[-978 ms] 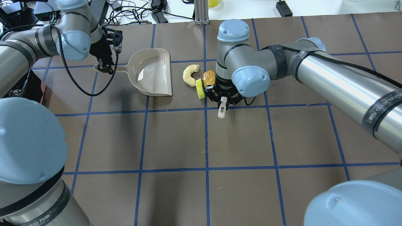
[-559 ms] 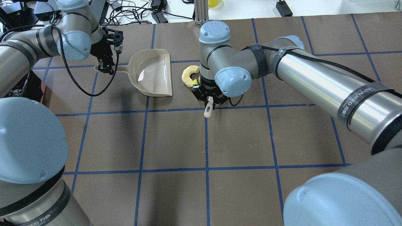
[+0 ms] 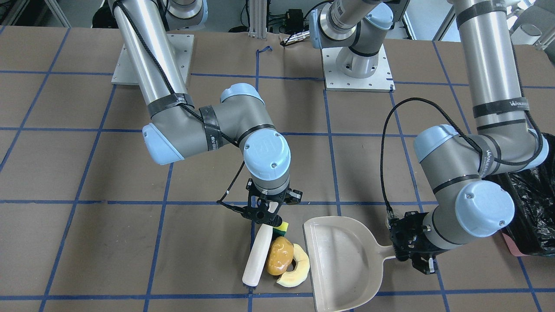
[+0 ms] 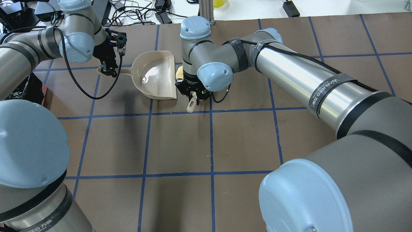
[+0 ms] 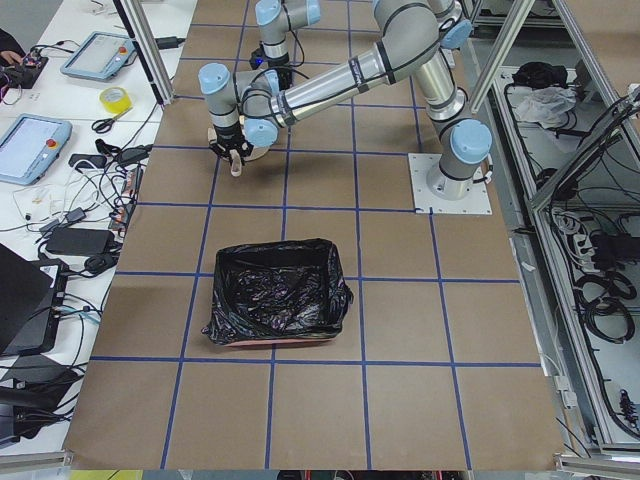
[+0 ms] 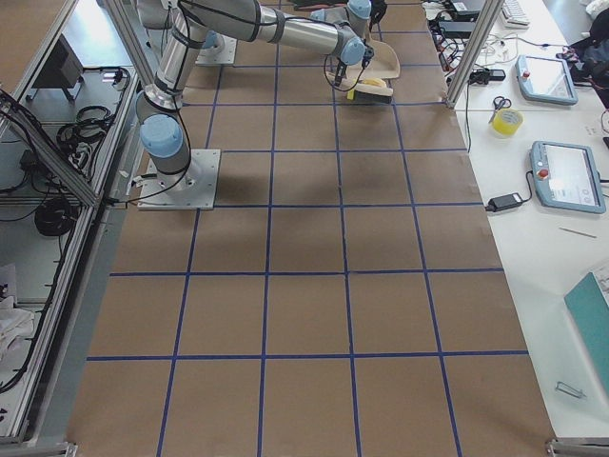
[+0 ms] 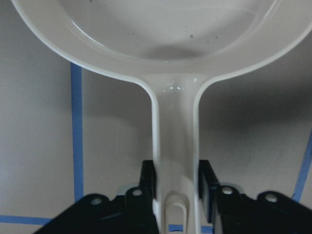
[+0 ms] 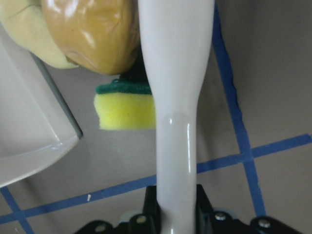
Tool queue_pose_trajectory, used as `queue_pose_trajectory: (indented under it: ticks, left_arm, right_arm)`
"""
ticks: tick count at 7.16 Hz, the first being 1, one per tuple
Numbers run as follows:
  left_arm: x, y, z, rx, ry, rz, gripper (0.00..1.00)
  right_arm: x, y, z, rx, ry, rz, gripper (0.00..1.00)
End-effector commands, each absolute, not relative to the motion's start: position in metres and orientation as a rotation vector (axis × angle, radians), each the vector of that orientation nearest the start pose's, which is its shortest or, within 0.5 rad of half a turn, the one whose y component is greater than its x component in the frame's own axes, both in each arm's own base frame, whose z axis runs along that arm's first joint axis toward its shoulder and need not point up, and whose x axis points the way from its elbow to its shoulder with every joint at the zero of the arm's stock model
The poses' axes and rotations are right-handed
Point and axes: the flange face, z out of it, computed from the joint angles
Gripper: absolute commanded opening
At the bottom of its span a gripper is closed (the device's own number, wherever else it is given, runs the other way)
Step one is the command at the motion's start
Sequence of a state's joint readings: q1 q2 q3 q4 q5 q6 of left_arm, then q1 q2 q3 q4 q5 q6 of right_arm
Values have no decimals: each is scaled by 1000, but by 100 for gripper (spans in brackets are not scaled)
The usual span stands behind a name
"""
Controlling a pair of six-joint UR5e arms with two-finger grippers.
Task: Sweep and dump trash into bin
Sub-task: 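Sweep the peel, potato and sponge with the brush into the dustpan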
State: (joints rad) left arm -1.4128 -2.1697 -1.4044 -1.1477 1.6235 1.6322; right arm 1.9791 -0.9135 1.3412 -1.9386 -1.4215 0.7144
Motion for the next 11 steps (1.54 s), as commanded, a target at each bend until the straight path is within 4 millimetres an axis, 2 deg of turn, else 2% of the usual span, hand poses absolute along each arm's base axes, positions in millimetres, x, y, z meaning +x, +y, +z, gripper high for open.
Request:
queue_pose_trajectory:
  ticks: [1,3,4,7,8,10,11]
  left_arm:
    - [-17,-706,251,2092,2304,71,0]
    - [-17,-706,252,2092,2304,68,0]
    - [-17,-706,257,2089,2298,60,0]
    - [-17,-706,257,2090,2299,58,0]
    - [-17,-706,256,2091,2300,60,0]
    - [-18,-706,257,2091,2300,57,0]
    - [-18,-705,256,2092,2301,56,0]
  right_arm:
    - [443,-603,232,459,2985,175,0]
    - [479,-603,237,420,2926,180,0]
    - [489,-605,237,401,2916,174,0]
    - [532,-591,246,343,2827,216,0]
    - [540,-585,250,330,2817,214,0]
    - [564,-565,264,318,2767,235,0]
    - [564,-560,284,309,2744,224,0]
